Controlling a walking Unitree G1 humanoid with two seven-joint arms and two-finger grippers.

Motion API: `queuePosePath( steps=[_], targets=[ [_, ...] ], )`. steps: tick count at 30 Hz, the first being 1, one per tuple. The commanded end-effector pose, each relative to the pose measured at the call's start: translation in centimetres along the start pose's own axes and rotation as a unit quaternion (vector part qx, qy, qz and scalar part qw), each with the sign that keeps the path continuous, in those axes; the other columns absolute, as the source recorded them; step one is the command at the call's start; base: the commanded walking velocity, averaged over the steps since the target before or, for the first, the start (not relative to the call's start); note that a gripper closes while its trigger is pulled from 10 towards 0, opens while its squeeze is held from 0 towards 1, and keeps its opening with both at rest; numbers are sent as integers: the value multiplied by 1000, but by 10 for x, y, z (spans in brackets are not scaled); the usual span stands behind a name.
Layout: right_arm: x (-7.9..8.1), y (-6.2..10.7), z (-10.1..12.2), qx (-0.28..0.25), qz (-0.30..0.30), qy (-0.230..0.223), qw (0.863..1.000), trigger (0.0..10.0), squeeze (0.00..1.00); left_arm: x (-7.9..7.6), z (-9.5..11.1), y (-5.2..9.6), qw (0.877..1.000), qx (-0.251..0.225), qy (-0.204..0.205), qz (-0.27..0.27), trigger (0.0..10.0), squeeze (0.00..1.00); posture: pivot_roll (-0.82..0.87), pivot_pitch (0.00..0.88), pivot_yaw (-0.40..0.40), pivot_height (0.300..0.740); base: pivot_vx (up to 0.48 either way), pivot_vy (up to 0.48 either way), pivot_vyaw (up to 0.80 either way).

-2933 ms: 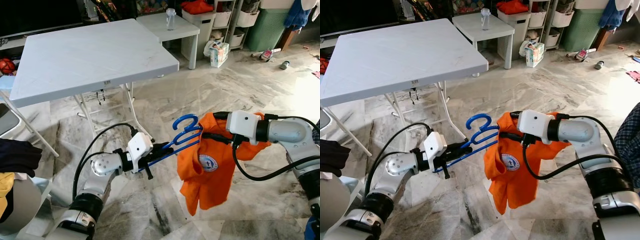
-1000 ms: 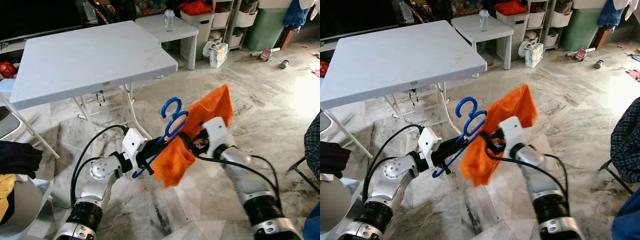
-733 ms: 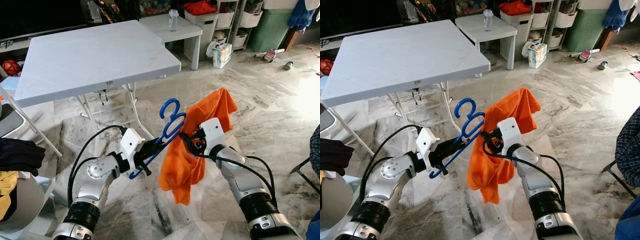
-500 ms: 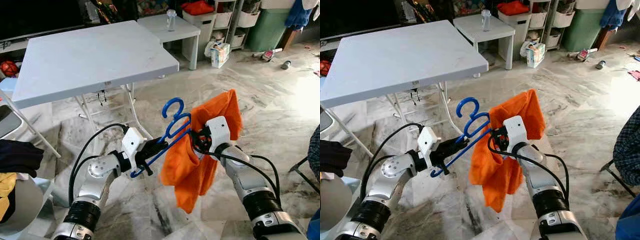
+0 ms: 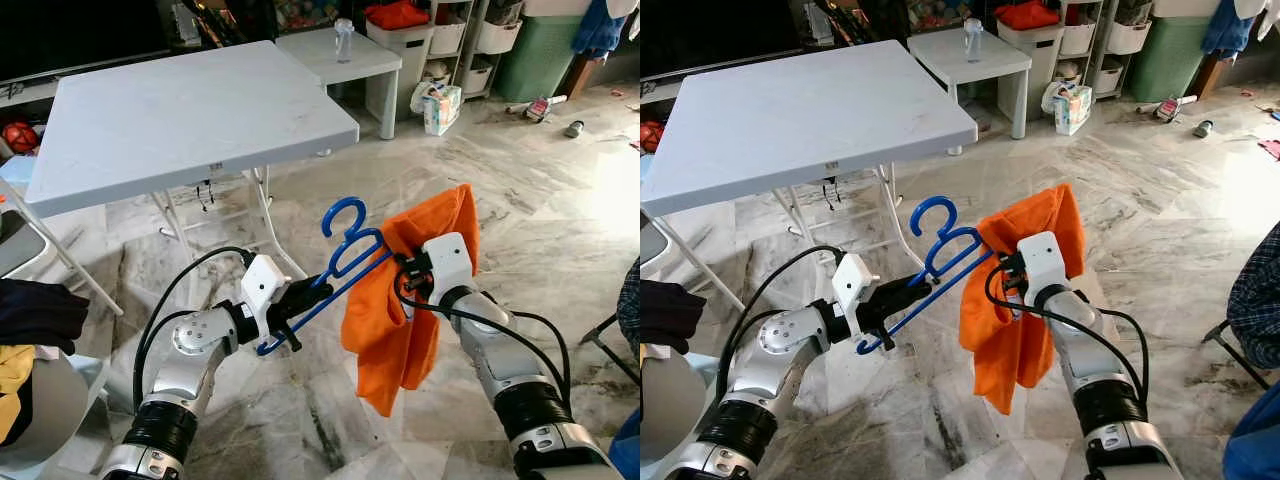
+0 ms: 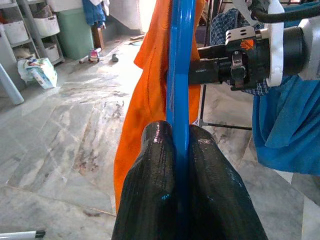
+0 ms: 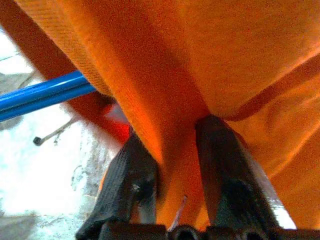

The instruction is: Hang hanger

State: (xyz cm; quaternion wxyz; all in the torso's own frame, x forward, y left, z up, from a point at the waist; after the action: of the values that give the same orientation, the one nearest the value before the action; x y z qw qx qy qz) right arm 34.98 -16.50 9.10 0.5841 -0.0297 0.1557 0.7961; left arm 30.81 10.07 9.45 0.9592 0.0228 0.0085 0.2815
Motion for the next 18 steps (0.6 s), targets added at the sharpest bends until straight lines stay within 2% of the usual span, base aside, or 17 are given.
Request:
queuePosePath(
  steps=[1,12,18],
  targets=[
    [-10,1,4,-10,-19,-9,1000,0,0,6,12,2,1000,-17,-24,7,0,0,-74,0,42,740,0,0,0],
    [-27,10,6,-19,-40,-18,999,0,0,14,6,8,998,2,-40,39,0,0,-76,0,36,740,0,0,0],
    [-38,10,27,-62,-67,-29,995,0,0,14,-4,11,997,29,-46,55,0,0,-78,0,33,740,0,0,0]
  ],
)
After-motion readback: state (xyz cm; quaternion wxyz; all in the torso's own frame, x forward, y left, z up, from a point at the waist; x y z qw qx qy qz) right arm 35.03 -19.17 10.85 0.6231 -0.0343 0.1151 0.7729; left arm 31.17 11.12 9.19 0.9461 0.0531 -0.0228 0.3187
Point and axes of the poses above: a point about 5 cm out from each wrist's last joint towards the gripper, its own y axis pointing back from the gripper into the wrist, its own z axis along the axis of the wrist's last joint, x = y × z, the point moved 1 cm from there along -y, pointing out of the wrist towards the gripper, and after that the axes turned 4 degrees about y, right-handed, at the moved point
